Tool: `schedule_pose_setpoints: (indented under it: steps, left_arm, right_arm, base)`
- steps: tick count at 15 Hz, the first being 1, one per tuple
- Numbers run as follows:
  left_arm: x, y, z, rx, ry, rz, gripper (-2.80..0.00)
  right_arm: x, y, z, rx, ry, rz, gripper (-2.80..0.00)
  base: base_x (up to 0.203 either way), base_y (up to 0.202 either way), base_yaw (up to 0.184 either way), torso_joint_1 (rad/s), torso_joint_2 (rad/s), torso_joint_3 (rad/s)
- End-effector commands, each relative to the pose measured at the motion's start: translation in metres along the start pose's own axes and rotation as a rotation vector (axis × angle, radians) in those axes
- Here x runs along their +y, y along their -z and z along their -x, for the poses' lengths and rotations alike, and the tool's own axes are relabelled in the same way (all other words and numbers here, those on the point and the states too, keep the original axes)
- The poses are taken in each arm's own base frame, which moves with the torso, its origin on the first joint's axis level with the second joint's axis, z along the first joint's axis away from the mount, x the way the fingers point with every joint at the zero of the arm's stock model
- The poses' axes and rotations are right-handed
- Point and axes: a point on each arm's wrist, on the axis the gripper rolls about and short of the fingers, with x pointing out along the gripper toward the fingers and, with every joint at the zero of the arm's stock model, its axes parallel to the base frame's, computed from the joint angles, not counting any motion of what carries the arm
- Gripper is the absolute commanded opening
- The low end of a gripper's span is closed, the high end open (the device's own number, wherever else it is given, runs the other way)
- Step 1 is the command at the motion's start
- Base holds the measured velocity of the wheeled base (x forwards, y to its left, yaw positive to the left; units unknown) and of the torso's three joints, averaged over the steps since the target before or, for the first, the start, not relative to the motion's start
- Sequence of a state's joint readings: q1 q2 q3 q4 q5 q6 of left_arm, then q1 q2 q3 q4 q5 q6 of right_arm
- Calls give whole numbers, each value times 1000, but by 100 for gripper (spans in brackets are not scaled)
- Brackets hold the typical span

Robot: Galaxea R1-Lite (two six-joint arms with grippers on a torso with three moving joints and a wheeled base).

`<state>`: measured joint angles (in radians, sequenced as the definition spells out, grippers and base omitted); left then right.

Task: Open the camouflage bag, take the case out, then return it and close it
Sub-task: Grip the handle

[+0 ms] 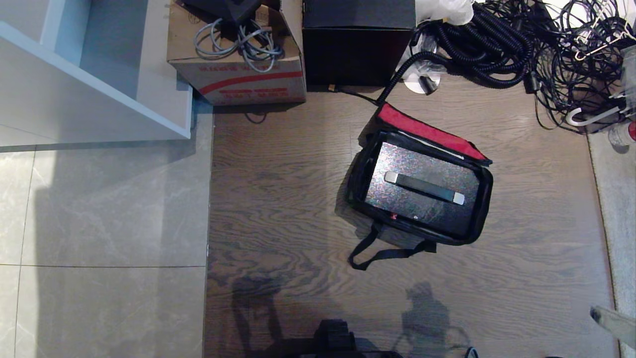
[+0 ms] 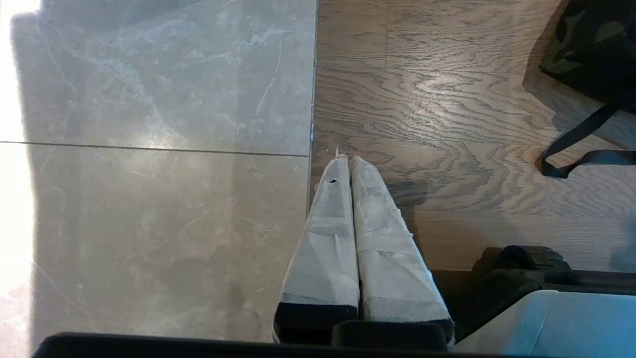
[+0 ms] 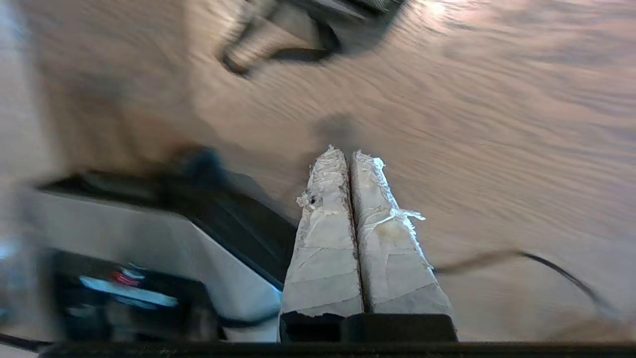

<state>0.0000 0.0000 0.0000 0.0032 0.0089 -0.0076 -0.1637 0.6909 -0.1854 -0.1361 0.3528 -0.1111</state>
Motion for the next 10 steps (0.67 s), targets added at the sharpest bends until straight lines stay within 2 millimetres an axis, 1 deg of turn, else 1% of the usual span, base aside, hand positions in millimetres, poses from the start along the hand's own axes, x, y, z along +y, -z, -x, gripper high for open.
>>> schedule_pose_setpoints:
  steps: [1,3,5,6,10]
  left_arm:
    - [0,0,0,0,0,0,-280]
    - [0,0,0,0,0,0,-280]
    - [0,0,0,0,0,0,-280]
    - [0,0,0,0,0,0,-280]
    - [0,0,0,0,0,0,-280]
  right_arm:
    - [12,35,27,-117,66,80,-280]
    - [13,56,35,-170,120,91,-280]
    - [13,67,36,-191,144,63,-280]
    - [13,68,37,-202,147,63,-280]
    - [15,77,49,-374,193,61,-280]
  base:
    - [0,0,0,0,0,0]
    - [0,0,0,0,0,0]
    - [0,0,0,0,0,0]
    - [0,0,0,0,0,0]
    - [0,0,0,0,0,0]
